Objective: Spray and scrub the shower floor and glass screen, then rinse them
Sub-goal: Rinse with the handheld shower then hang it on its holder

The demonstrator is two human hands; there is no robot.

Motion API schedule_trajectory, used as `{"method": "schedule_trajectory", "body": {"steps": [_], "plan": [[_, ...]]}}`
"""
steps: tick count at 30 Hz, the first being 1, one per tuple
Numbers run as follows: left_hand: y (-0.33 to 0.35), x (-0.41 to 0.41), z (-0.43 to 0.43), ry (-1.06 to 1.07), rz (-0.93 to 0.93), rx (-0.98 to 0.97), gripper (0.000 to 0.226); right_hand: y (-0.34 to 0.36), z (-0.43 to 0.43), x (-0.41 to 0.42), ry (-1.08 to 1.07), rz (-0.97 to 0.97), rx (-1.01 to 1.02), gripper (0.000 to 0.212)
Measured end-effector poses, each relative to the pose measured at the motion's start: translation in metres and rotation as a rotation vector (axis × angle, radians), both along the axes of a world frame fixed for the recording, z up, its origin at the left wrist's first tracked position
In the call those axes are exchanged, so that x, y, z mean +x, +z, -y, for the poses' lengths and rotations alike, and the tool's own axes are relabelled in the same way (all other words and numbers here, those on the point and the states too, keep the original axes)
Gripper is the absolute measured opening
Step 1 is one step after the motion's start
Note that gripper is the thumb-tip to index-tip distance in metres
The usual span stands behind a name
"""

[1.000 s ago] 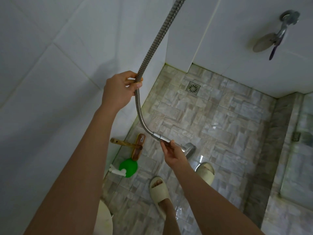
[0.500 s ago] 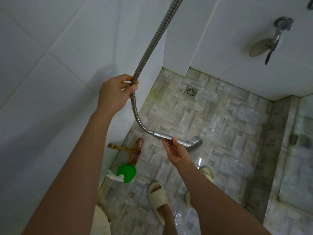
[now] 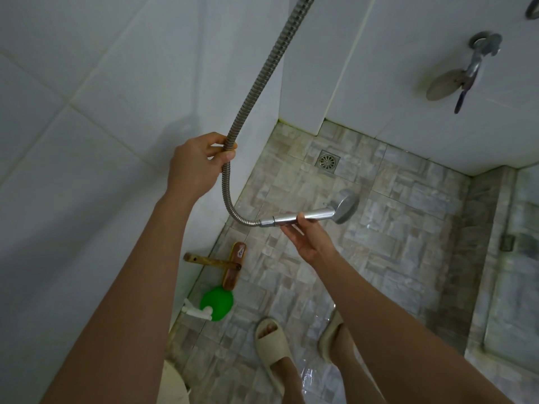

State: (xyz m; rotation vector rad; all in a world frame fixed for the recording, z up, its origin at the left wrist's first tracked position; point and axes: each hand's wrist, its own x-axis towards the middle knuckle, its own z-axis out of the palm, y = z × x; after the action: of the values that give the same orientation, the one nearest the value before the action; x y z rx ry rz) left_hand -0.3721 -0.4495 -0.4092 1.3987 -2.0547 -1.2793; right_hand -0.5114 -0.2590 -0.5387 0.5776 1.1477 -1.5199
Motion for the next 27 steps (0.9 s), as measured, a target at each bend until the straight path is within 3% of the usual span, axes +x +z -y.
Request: {"method": "schedule_trajectory", "body": {"steps": [4, 13, 18, 24, 27], "plan": [[-0.003, -0.004, 0.000, 0.001, 0.011, -0.002, 0.017, 0.007, 0.018, -0.022, 0.081, -0.137, -0.018, 0.010], [-0.008, -0.019, -0.006, 0.011, 0.011, 0.024, 0.011, 0.033, 0.053, -0.072, 0.237, -0.461, 0.023, 0.040], [-0.016, -0.036, -0.016, 0.013, 0.004, 0.069, 0.010, 0.039, 0.059, -0.096, 0.318, -0.638, 0.071, 0.026], [-0.023, -0.062, -0.025, 0.032, -0.026, 0.118, 0.011, 0.035, 0.056, -0.132, 0.343, -0.723, 0.144, 0.039], [-0.027, -0.073, -0.027, 0.036, -0.012, 0.128, 0.012, 0.035, 0.052, -0.149, 0.362, -0.755, 0.165, 0.032]]}}
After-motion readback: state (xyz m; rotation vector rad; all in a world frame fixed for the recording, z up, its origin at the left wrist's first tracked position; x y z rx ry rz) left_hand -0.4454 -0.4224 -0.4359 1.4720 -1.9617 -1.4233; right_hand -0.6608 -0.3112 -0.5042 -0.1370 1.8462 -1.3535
